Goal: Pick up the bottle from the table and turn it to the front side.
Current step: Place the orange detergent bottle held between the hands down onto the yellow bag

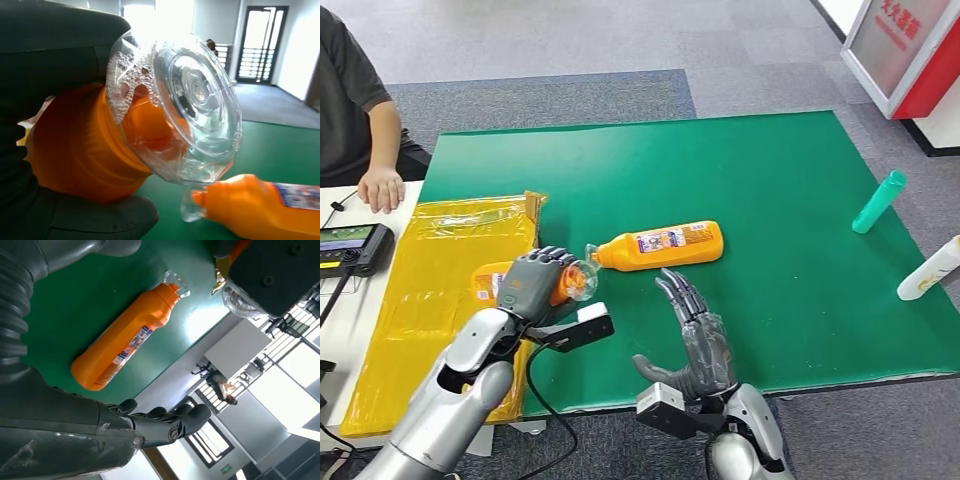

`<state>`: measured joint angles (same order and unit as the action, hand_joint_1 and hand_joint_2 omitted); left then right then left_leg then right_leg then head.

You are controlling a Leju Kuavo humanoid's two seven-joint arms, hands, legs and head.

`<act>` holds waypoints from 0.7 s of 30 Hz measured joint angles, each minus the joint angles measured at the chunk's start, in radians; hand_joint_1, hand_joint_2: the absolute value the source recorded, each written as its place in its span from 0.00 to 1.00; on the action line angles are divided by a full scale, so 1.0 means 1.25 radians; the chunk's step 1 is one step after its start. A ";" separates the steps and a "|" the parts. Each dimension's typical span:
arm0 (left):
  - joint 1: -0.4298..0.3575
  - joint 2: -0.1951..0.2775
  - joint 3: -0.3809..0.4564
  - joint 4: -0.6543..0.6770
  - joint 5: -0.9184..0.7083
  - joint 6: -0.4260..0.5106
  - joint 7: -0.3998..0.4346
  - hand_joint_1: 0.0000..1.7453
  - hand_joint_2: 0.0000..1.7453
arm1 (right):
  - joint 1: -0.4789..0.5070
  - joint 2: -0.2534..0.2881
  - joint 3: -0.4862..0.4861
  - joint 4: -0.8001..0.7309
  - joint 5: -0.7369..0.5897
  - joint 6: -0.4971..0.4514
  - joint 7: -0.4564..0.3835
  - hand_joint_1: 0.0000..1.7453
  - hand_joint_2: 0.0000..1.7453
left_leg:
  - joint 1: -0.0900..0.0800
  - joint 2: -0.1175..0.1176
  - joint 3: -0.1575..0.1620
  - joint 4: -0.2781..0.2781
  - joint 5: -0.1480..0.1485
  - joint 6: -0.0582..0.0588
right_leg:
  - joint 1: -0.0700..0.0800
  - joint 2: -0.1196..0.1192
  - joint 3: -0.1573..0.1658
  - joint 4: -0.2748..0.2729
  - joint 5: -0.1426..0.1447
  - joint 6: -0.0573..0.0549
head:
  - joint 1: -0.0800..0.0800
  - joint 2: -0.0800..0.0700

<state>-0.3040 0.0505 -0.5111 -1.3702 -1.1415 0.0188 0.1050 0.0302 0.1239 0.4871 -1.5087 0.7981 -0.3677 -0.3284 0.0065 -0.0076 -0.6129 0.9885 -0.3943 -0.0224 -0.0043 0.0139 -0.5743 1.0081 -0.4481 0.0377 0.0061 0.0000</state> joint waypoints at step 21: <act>-0.070 0.000 -0.009 0.161 -0.081 -0.105 0.069 1.00 1.00 | -0.001 0.008 -0.003 0.001 0.005 0.012 0.017 0.00 1.00 | 0.000 0.000 0.000 0.000 0.000 0.000 | 0.000 0.000 0.000 0.000 0.000 0.000 | 0.000 0.000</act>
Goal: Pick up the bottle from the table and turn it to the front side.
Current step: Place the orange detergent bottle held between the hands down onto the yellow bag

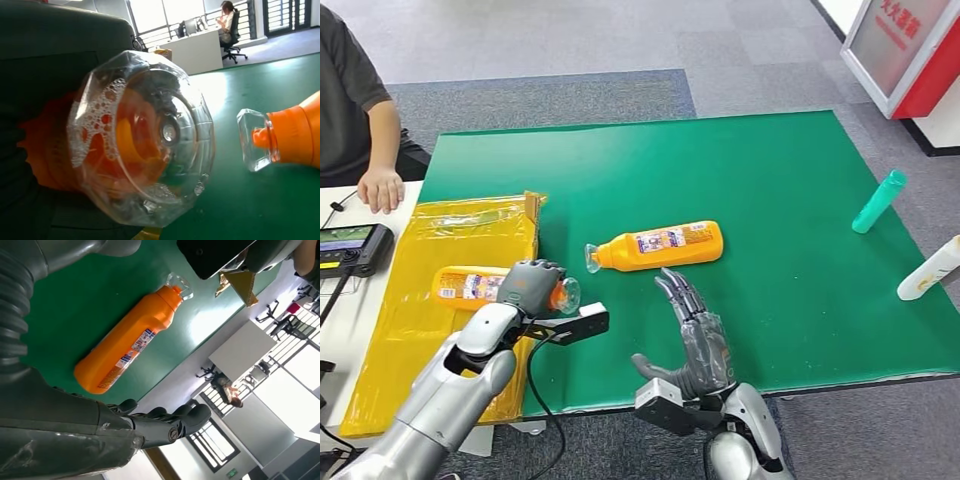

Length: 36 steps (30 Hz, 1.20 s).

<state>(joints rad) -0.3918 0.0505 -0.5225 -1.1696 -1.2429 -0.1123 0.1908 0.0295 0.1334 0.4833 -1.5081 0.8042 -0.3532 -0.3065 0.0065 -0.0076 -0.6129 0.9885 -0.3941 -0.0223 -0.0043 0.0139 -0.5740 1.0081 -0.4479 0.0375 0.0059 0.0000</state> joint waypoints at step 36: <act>0.054 -0.005 0.078 -0.028 0.294 0.095 -0.149 0.00 1.00 | -0.006 0.000 -0.001 0.011 -0.014 -0.016 -0.010 0.00 1.00 | 0.000 0.000 0.000 0.000 0.000 0.000 | 0.000 0.000 0.000 0.000 0.000 0.000 | 0.000 0.000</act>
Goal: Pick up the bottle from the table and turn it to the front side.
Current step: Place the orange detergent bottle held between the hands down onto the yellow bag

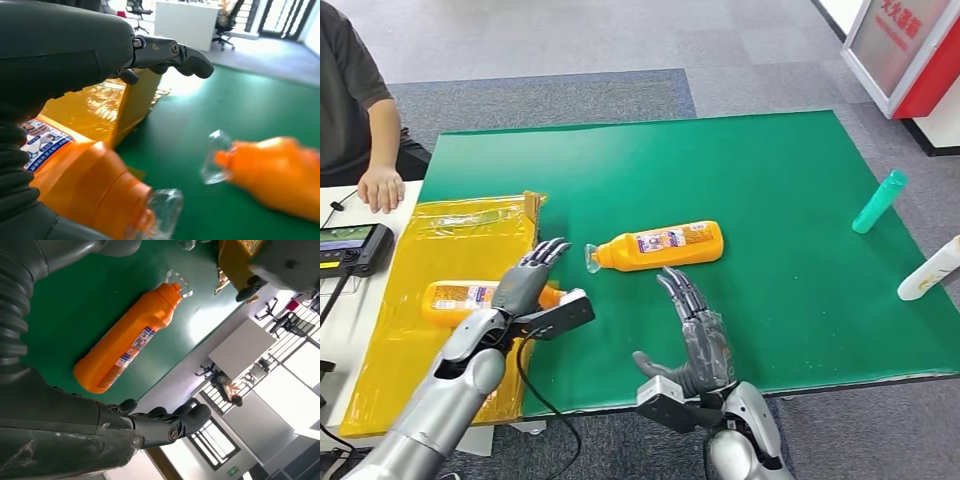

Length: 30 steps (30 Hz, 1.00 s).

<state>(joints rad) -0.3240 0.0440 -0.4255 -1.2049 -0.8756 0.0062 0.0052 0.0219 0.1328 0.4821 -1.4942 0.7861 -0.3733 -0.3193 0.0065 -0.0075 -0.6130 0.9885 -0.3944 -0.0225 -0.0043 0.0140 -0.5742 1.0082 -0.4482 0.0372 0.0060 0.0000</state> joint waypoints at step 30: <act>0.404 -0.116 0.277 -0.290 0.680 -0.358 -0.546 0.00 1.00 | 0.110 -0.012 -0.073 -0.045 -0.338 0.045 -0.141 0.00 1.00 | 0.000 0.000 0.000 0.000 -0.003 0.000 | 0.000 0.000 0.001 0.000 -0.003 0.000 | 0.000 0.000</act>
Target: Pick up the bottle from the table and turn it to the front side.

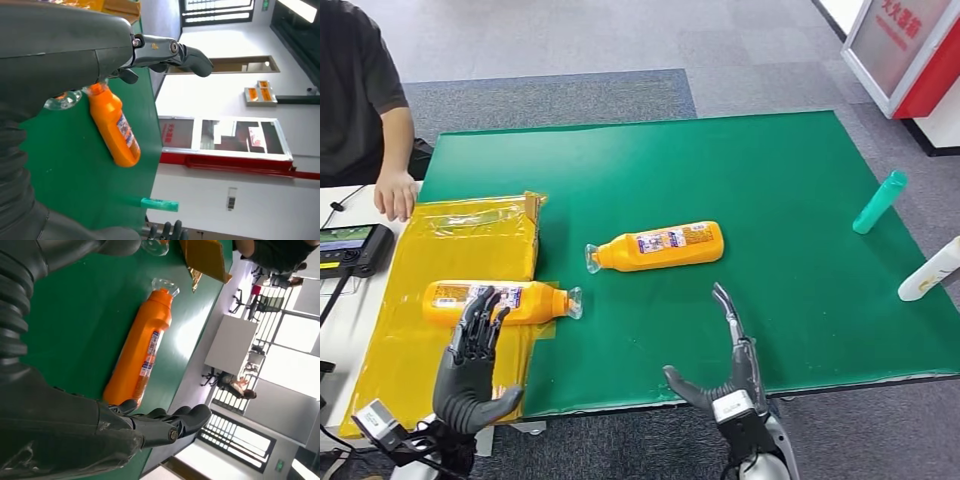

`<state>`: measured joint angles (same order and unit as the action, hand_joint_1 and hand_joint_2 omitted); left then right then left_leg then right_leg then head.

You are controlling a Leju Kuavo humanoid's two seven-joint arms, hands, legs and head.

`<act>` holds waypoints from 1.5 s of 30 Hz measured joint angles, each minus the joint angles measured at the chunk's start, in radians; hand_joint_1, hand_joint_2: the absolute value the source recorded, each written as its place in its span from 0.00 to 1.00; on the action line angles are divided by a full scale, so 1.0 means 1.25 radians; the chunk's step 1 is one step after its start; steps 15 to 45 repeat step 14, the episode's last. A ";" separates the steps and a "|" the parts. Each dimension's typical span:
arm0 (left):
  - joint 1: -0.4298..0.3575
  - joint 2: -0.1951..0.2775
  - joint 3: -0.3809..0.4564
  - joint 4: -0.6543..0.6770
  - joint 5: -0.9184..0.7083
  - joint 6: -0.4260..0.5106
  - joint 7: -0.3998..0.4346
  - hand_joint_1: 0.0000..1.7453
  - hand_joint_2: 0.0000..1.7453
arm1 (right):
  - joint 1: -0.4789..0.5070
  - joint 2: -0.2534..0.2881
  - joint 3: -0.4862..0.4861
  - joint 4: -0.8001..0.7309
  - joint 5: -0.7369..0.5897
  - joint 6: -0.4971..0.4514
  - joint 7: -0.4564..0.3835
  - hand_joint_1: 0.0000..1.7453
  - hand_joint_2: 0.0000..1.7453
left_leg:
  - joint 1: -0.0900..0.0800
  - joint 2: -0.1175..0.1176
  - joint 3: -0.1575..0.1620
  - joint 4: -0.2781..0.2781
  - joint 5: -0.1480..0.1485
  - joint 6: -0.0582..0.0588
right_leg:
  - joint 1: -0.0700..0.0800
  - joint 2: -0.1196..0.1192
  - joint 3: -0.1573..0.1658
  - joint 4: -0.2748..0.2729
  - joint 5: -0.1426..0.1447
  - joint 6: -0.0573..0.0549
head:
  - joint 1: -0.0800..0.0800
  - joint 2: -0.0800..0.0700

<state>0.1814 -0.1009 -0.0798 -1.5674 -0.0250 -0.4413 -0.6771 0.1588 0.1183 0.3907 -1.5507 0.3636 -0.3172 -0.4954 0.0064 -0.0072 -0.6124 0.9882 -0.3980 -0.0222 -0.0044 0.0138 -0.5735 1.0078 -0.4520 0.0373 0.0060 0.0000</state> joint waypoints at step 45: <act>0.017 -0.030 0.000 0.025 -0.065 0.080 0.000 0.00 1.00 | 0.041 0.000 -0.054 -0.019 -0.087 0.015 -0.057 0.00 1.00 | 0.000 0.000 0.000 0.000 0.000 0.000 | 0.000 0.000 0.000 0.000 0.000 0.000 | 0.000 0.000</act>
